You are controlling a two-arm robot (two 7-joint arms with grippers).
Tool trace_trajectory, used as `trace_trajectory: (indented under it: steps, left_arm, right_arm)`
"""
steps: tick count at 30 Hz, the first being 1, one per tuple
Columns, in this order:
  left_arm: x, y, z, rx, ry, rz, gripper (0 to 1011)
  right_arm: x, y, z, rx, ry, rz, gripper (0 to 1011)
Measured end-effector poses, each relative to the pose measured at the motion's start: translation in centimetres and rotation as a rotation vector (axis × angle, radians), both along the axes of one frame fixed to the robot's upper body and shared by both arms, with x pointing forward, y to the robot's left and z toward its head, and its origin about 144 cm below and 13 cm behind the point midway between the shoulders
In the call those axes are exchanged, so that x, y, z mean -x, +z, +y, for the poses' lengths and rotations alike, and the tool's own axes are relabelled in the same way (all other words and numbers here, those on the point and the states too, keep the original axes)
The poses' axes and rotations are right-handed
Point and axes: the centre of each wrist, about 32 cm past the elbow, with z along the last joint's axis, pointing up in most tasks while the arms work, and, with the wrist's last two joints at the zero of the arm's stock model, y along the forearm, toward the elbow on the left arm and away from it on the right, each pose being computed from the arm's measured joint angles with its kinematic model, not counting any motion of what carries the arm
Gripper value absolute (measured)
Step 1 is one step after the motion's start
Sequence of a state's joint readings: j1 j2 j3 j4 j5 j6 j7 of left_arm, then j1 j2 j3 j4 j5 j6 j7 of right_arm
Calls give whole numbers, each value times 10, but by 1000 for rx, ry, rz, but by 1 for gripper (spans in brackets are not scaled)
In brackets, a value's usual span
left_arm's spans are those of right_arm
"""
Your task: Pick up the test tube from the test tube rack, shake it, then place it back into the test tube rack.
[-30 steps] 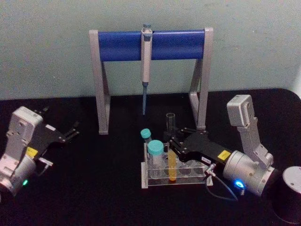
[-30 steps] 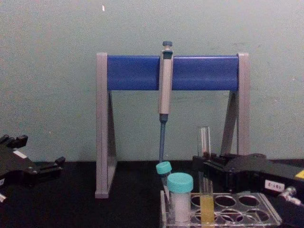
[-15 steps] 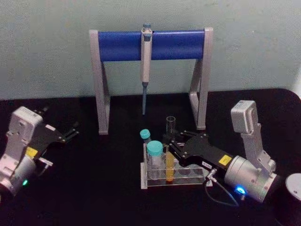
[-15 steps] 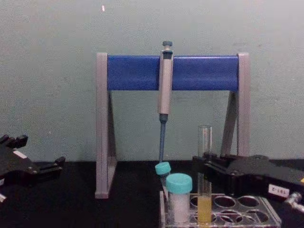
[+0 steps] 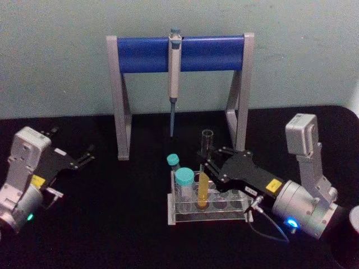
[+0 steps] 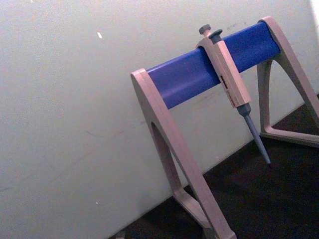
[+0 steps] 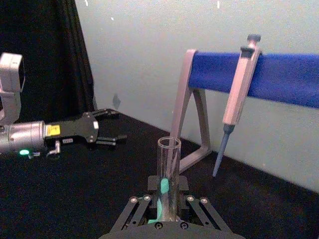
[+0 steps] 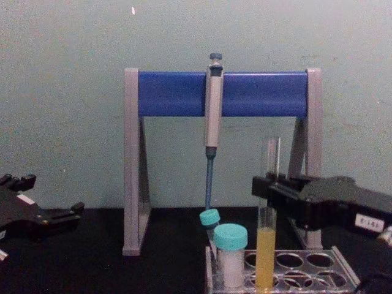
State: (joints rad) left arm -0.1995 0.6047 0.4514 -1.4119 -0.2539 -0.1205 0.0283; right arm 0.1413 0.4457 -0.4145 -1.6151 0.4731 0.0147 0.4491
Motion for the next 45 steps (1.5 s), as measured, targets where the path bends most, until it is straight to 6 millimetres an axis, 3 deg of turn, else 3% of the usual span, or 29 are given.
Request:
trace_trajectory:
  steps: [20,45]
  left_arm:
    - [0,0,0,0,0,0,1001]
    - [0,0,0,0,0,0,1001]
  right_arm:
    - [-1,31,-5,-18,-24,-89,234]
    - [-35,36,-7,4,-106,-113,234]
